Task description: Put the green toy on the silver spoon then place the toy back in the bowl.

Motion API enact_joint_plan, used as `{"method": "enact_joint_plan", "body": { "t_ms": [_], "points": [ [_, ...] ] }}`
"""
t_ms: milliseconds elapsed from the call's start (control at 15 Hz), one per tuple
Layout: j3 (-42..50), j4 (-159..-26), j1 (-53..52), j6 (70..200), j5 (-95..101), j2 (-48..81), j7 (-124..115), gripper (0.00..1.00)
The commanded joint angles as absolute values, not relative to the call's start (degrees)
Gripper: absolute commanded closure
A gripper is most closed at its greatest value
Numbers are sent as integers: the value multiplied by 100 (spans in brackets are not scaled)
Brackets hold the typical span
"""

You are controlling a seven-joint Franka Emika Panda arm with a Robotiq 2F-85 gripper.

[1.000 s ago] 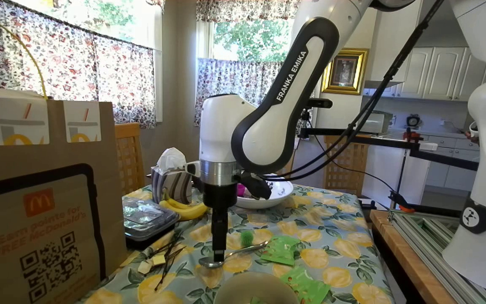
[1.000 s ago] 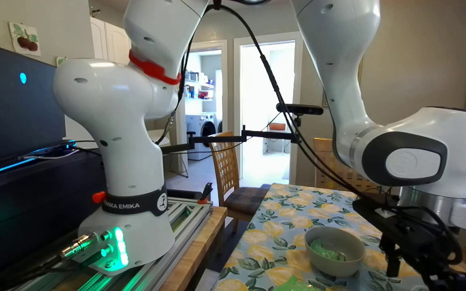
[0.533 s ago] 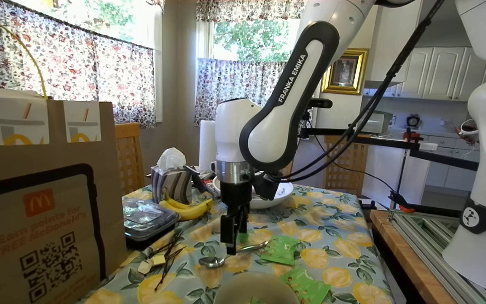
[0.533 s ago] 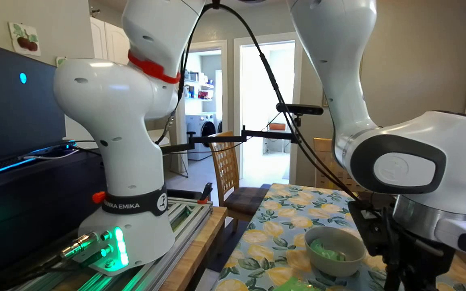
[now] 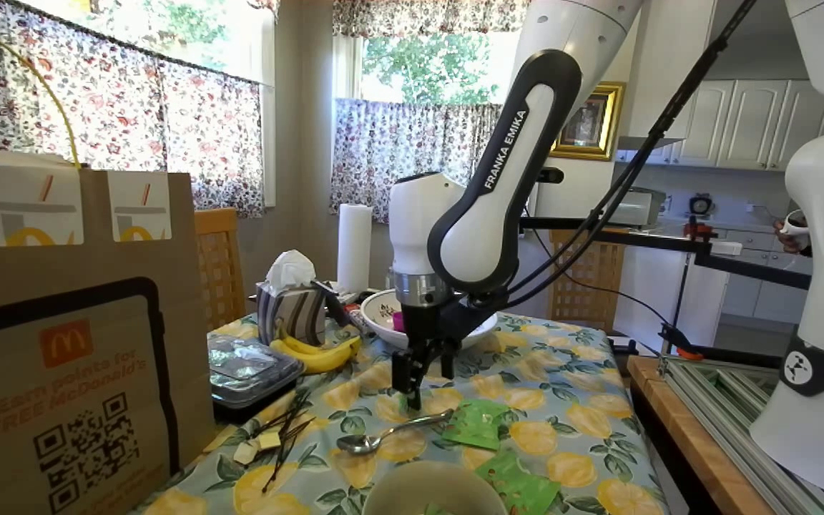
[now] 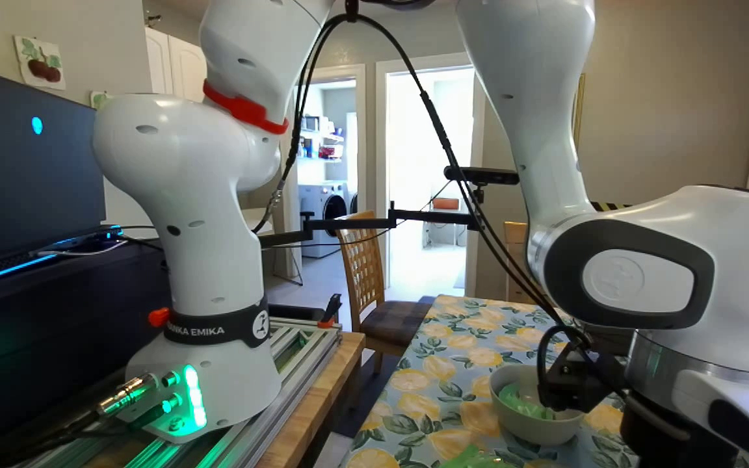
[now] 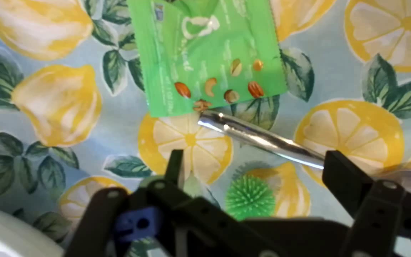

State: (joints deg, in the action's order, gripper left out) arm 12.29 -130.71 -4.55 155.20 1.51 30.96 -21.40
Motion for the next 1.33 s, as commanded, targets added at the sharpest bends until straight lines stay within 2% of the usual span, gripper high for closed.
{"method": "enact_joint_plan", "body": {
  "t_ms": [0,600,1067,1133,1200,1267],
  "points": [
    [1649,-13079,-912,15676,367,3119,-2816,0],
    [1925,-12980,-1143,15719,723,3294,-2874,0],
    [2127,-12896,-1201,16388,738,3599,-2793,0],
    [2074,-12880,-1160,16430,691,3621,-2729,8],
    [2061,-12859,-1162,16474,670,3656,-2697,26],
    [2029,-12840,-1142,16510,643,3683,-2661,34]
  ]
}}
